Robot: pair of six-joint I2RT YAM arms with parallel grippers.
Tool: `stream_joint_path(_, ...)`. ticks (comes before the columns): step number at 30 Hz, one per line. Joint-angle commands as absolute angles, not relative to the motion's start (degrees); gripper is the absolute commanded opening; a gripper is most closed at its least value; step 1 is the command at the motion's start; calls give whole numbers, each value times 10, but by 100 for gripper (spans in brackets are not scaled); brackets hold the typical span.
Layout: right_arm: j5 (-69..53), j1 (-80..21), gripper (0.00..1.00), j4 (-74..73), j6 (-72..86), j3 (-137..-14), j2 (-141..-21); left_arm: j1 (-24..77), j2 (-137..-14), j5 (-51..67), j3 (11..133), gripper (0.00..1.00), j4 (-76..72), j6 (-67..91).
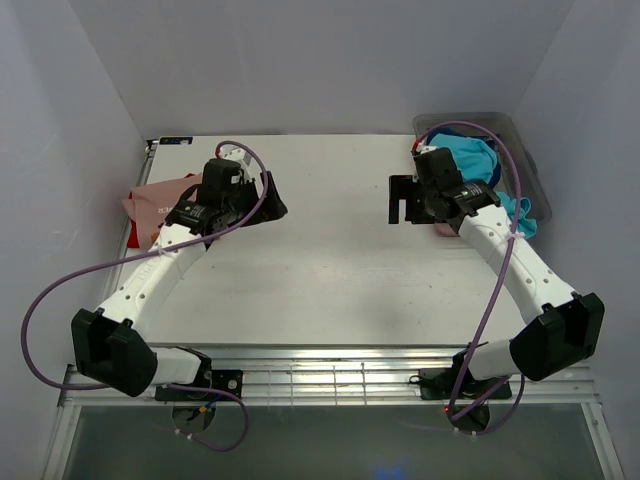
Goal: Fold and stack the t-shirts
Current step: Grab crumpled tshirt from bin with the right arm
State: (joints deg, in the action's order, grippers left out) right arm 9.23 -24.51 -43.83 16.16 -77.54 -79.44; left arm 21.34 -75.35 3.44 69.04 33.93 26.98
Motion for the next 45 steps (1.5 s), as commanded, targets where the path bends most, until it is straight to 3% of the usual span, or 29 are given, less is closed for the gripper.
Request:
stream_joint_path(1, 175, -245, 90, -450, 157, -791, -787, 215, -753, 81, 684, 98, 314, 287)
stream_joint_path(5, 283, -194, 92, -429, 135, -789, -823, 215, -733, 89, 664, 98, 296, 293)
stream_joint_path(9, 300, -107, 96, -429, 100, -842, -879, 215, -702, 87, 643, 98, 280, 287)
stream_joint_path(20, 391, -36, 96, -405, 42, -917, -983, 215, -672, 116, 582, 98, 257, 294)
stream_joint_path(27, 376, 32, 96, -373, 45, -902, -1008, 215, -646, 118, 567, 98, 257, 287)
stream_joint_path(38, 304, 47, 100, -361, 50, -886, -1064, 215, -623, 98, 581, 98, 289, 267)
stream_joint_path(41, 289, 47, 90, -351, 46, -872, -1067, 215, -624, 94, 582, 98, 292, 265)
stream_joint_path(44, 280, 47, 71, -351, 43, -874, -1080, 215, -621, 93, 581, 98, 296, 262)
stream_joint_path(45, 275, 48, 58, -350, 43, -875, -1084, 215, -619, 91, 579, 98, 298, 261)
